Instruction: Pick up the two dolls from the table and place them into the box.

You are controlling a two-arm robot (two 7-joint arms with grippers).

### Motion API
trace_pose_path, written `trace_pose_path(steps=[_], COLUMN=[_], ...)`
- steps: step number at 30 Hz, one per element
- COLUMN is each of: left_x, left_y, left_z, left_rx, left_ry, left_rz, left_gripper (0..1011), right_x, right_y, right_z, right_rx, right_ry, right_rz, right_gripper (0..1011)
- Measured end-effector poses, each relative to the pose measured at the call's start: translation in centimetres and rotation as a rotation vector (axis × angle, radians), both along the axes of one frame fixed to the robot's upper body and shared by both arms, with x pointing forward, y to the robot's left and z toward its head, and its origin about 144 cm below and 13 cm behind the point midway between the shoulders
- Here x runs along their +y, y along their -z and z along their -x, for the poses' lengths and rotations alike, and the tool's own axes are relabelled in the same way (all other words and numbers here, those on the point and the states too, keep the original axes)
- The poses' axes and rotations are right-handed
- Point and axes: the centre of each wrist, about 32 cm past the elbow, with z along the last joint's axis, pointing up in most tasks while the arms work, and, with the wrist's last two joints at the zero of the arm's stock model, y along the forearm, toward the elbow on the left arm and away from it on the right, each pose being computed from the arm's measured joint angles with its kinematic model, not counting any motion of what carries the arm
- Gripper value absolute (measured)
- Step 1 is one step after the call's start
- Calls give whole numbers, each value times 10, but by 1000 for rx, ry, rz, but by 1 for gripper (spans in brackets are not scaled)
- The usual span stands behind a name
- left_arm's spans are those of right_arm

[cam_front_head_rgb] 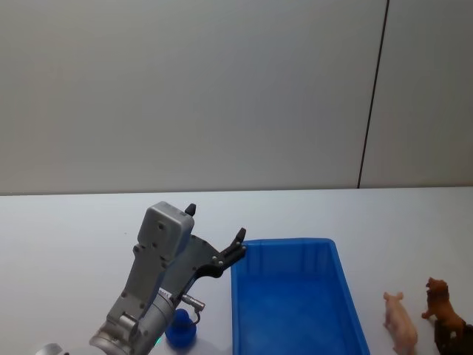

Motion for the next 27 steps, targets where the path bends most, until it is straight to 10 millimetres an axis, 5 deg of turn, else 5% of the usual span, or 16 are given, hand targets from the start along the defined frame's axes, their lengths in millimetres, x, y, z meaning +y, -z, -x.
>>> trace_pose_path(steps=[27], left_x=[0], left_y=[0], left_z=[0], left_rx=[0], left_ry=[0], left_rz=[0], left_gripper=[1001], right_x=[27], right_y=[-43], right_z=[-8], right_rx=[-214], right_ry=[-185], right_rz=[-19], right_gripper=[304])
